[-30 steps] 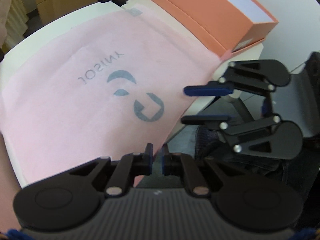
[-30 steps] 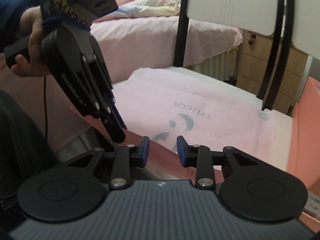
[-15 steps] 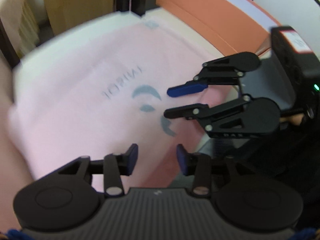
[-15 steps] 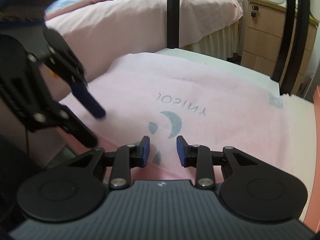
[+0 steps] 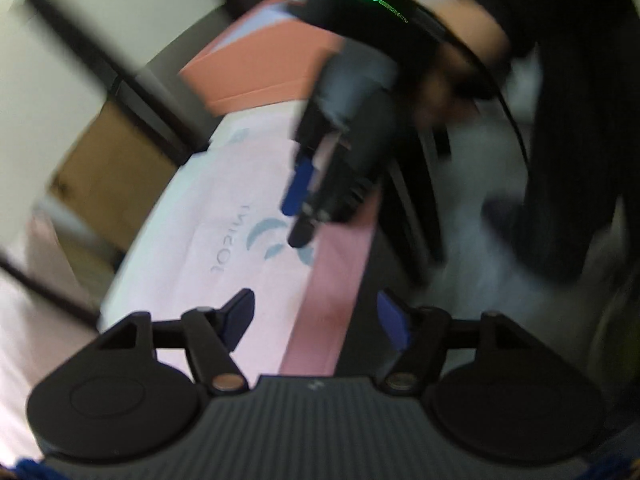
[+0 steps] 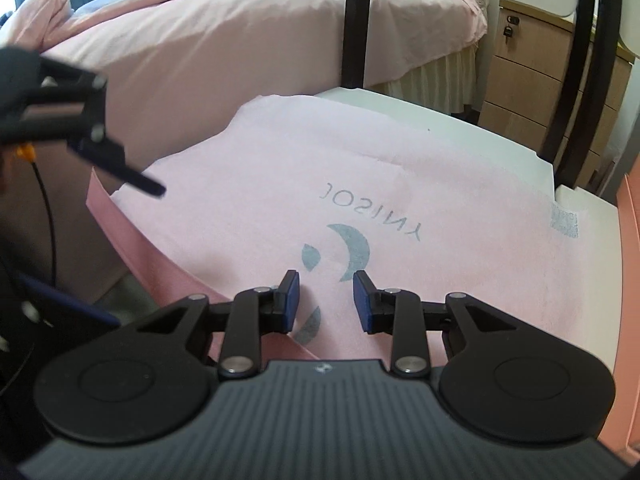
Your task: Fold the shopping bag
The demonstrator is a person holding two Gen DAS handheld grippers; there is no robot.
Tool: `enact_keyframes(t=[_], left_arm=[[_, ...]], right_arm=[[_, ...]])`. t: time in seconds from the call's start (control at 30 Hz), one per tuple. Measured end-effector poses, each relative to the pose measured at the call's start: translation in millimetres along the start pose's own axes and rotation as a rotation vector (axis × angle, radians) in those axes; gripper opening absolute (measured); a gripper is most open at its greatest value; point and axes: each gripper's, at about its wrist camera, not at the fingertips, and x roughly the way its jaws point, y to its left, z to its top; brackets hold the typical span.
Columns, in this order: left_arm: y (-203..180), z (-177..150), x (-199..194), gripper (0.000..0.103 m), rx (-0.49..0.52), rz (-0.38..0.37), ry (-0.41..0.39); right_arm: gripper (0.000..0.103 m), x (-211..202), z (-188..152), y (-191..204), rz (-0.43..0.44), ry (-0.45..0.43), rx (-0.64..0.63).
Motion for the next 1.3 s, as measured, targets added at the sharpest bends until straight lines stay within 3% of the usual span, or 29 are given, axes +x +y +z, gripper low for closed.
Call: enact_keyframes(t=[0.07, 0.13, 0.4, 0.53, 0.73, 0.9, 1.03, 1.17, 1.3], left_arm=[[-25, -3, 5, 0.070, 0.152, 0.062, -0.010], [-41, -6, 11, 0.069, 0.239, 0.100, -0.015], [-68, -25, 40, 0.058, 0.478, 0.278, -0.023], [-82, -32, 36, 0.057, 0.582, 0.395, -0.090], [-85, -33, 40, 0.039, 0.637, 0.400, -0.103], [-72, -24, 37, 0.036, 0.499, 0.308, -0.085], [-52, -13, 40, 0.035, 0.314, 0.197, -0.054], [-18, -4, 42, 0.032, 0.051, 0.048, -0.010], [-1, -4, 48, 0.029, -0.027, 0.005, 0.012]], right_arm=[[0.033, -2, -2, 0, 0.007, 0.005, 0.013], [0.033, -5, -3, -1, 0.015, 0.013, 0.026], [0.033, -3, 6, -9, 0.046, 0.060, 0.086], [0.032, -2, 8, -20, 0.074, 0.065, 0.156], [0.031, -3, 5, -23, 0.087, 0.064, 0.195], [0.033, -3, 5, -26, 0.089, 0.049, 0.243], [0.035, -15, 7, -33, 0.082, -0.059, 0.281], [0.035, -46, 13, -16, 0.075, -0.207, 0.070], [0.035, -60, -1, 24, 0.002, -0.224, -0.343]])
